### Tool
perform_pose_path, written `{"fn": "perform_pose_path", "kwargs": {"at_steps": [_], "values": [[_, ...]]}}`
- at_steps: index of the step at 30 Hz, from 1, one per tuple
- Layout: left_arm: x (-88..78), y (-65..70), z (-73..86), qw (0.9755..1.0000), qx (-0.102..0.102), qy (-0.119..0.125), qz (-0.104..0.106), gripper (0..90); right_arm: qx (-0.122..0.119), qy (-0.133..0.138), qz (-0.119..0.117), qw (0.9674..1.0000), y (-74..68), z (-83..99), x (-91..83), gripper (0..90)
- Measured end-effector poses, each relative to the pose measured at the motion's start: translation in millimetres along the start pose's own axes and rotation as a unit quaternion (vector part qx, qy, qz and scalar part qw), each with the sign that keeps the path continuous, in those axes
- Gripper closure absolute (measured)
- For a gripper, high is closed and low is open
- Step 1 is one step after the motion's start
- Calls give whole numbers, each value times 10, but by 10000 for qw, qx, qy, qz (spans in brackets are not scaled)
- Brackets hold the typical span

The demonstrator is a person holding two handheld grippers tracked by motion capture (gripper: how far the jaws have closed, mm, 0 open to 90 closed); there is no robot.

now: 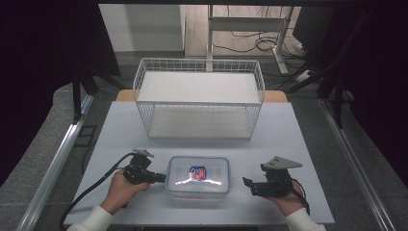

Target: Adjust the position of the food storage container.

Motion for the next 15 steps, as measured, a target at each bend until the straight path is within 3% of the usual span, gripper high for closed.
{"fn": "perform_pose_path", "kwargs": {"at_steps": [5, 8, 10, 15], "values": [[-7, 0, 16, 10000, 51, 48, -16, 899, -13, 31, -13, 10000, 3, -1, -2, 162], [-73, -6, 46, 9993, 107, 164, -305, 899, -47, 100, -29, 9999, 6, -1, -7, 162], [-150, -25, 80, 9982, 94, 374, -459, 899, -53, 127, -56, 9999, 6, 14, -12, 162], [-335, -42, 163, 9933, -75, 1063, -443, 864, 31, 304, -259, 9992, 4, 30, -55, 162]]}}
Point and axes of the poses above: each handheld gripper's, and its own axes: x roughly forward along the jaws, z roughly out of its underside, y roughly to its right, the point moved 1 cm from there along x, roughly forward along the jaws, and after that the axes turned 7 degrees about -y, right-handed, at the moved point
